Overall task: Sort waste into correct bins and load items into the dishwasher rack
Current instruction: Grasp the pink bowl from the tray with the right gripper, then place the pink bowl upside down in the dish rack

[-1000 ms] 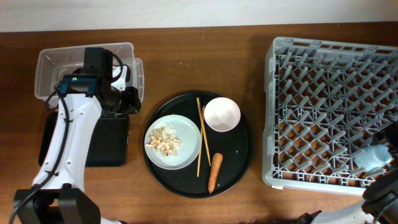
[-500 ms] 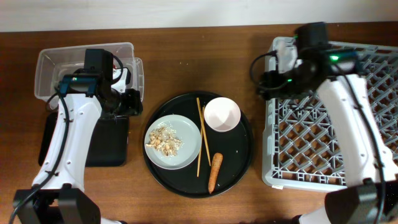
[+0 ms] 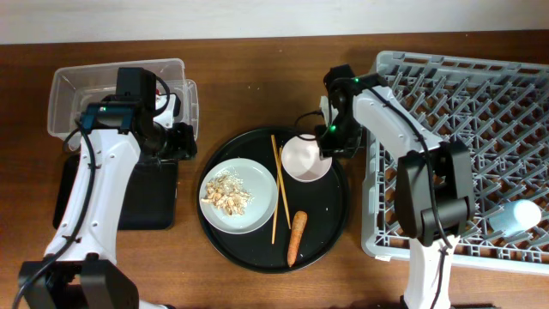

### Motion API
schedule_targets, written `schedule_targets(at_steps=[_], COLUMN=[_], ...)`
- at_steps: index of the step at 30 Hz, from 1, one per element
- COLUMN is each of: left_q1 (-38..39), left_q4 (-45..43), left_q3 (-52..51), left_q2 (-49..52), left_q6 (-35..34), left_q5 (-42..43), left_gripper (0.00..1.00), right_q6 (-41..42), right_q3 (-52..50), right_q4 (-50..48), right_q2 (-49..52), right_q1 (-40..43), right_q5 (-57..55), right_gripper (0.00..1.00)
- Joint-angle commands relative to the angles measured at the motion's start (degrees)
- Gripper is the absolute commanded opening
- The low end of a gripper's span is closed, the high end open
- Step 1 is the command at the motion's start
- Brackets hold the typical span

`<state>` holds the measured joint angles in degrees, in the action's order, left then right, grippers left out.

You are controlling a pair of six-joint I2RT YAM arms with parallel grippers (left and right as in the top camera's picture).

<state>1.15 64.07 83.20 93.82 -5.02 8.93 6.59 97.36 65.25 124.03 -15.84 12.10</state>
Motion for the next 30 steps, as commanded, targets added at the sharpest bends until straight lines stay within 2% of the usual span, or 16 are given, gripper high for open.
schedule_targets(at_steps=[1, 3, 6, 9, 12, 17, 19, 20, 22, 27, 30], left_q1=[-0.1, -0.1, -0.1, -0.1, -0.1, -0.1, -0.1, -0.1, -0.1, -0.1, -0.1], left_q4=[0.1, 0.1, 0.1, 0.1, 0.0, -0.2, -0.6, -0.9, -1.2, -1.2, -1.2], left_q3=[0.4, 0.4, 0.4, 0.4, 0.4, 0.4, 0.4, 0.4, 0.4, 0.4, 0.4], left_q2=[-0.9, -0.9, -0.9, -0.9, -0.9, -0.9, -0.9, -0.9, -0.9, -0.9, -0.9], left_q6=[0.3, 0.3, 0.3, 0.3, 0.3, 0.3, 0.3, 0.3, 0.3, 0.3, 0.3], left_q5=[-0.2, -0.2, -0.2, -0.2, -0.2, -0.2, -0.2, -0.2, -0.2, -0.2, -0.2], left_gripper=[0.64, 0.64, 0.64, 0.64, 0.64, 0.64, 0.64, 0.64, 0.64, 0.64, 0.64], right_q6=[1.5, 1.5, 1.9, 1.8, 1.8, -0.8, -0.8, -0.5, -0.6, -0.6, -0.5], right_q3=[-0.8, -0.8, -0.8, -0.5, 2.1, 2.7, 2.7, 2.6, 2.6, 2.5, 2.4], right_q4=[-0.2, -0.2, -0.1, 0.3, 0.2, -6.4, -9.9, -13.3, -19.6, -22.6, -22.2], right_q2=[0.1, 0.1, 0.0, -3.1, -14.0, -23.7, -23.4, -23.3, -22.9, -15.3, -9.7], right_q1=[-1.0, -1.0, -1.0, -0.9, 0.7, 14.9, 19.8, 22.3, 24.7, 32.1, 33.6], right_q5=[-0.9, -0.9, -1.0, -2.7, -11.9, -35.0, -46.6, -59.2, -73.8, -78.6, -78.9], right_gripper=[0.24, 0.14, 0.04, 0.04, 0.04, 0.04, 0.04, 0.04, 0.04, 0.04, 0.04])
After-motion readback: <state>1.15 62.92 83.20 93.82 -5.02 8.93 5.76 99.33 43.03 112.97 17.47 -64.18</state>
